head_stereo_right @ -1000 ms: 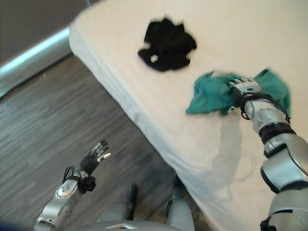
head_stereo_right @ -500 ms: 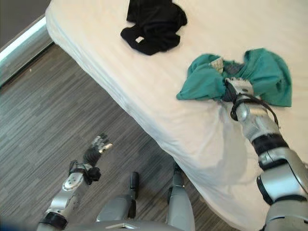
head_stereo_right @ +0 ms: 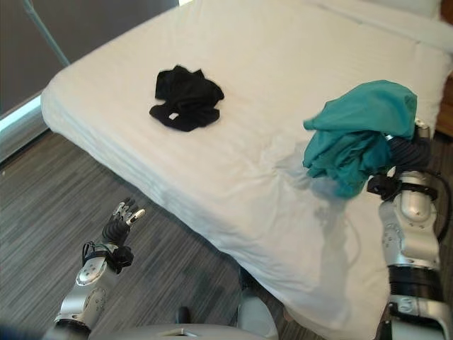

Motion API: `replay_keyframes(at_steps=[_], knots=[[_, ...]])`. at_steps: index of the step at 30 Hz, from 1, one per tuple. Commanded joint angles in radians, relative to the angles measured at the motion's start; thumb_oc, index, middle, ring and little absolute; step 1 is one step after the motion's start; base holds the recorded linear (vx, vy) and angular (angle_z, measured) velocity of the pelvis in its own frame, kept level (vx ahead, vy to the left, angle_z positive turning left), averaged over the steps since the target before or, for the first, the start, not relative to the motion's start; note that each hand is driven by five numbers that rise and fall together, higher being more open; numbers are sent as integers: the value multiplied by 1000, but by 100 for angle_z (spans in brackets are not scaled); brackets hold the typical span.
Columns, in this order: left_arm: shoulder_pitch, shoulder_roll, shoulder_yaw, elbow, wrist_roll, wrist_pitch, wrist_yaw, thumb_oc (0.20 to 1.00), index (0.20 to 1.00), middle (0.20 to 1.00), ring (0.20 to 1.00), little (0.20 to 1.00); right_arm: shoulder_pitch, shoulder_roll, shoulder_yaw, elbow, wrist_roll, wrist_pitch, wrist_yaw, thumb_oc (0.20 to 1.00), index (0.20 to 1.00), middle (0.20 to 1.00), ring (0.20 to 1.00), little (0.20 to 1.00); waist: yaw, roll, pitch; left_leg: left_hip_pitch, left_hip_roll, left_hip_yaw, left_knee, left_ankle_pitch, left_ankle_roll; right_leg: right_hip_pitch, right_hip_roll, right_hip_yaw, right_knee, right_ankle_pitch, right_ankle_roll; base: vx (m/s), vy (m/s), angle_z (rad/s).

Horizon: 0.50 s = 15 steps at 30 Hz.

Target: Pick up bed clothes into laundry basket.

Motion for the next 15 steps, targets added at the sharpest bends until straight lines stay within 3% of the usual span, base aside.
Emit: replay_keyframes(at_steps=[1,4,6,7,8,11,12,15], knots=[[-6,20,25,18,-10,-20,9,1000,1000,1000,1000,1000,20,53,12,-32,142,-68,54,200,200,200,200,200,16,-11,-25,-43,6,-107,5,82,-19,118,-29,-35,25,-80,63,58,16,0],[0,-5,39,21,-6,-17,6,1000,1000,1000,1000,1000,113,210,77,-4,258,-44,125,200,200,200,200,200,12,-5,-30,-27,6,-111,5,78,-15,135,-30,-35,32,-89,59,12,3,-1],[5,-9,47,23,-7,-18,4,1000,1000,1000,1000,1000,131,240,89,18,285,-31,143,200,200,200,200,200,11,-4,-29,-19,6,-112,5,76,-15,142,-29,-36,32,-90,59,21,3,1],[10,-27,53,27,-21,-21,4,1000,1000,1000,1000,1000,136,340,130,67,440,-30,200,200,200,200,200,200,14,4,-31,-8,9,-113,5,64,-14,155,-26,-38,29,-102,59,9,9,4],[13,-33,55,26,-26,-25,4,1000,1000,1000,1000,1000,154,391,140,86,471,-31,223,200,200,200,200,200,14,9,-32,-6,9,-115,5,64,-14,159,-25,-39,28,-106,58,57,18,0],[16,-39,54,40,-39,-32,5,1000,1000,1000,1000,1000,163,400,182,117,503,-39,229,200,200,200,200,200,15,12,-34,0,10,-113,5,65,-14,165,-27,-41,28,-107,57,9,9,-5],[9,-39,43,42,-41,-41,7,1000,1000,1000,1000,1000,161,366,208,122,469,-40,225,200,200,200,200,200,13,13,-35,5,9,-114,5,64,-14,170,-29,-41,30,-108,55,0,0,0],[-8,-25,45,41,-25,-55,14,1000,1000,1000,1000,1000,138,327,168,76,420,-58,219,200,200,200,200,200,9,20,-29,7,9,-122,5,62,-13,166,-33,-39,59,-121,52,5,6,2]])
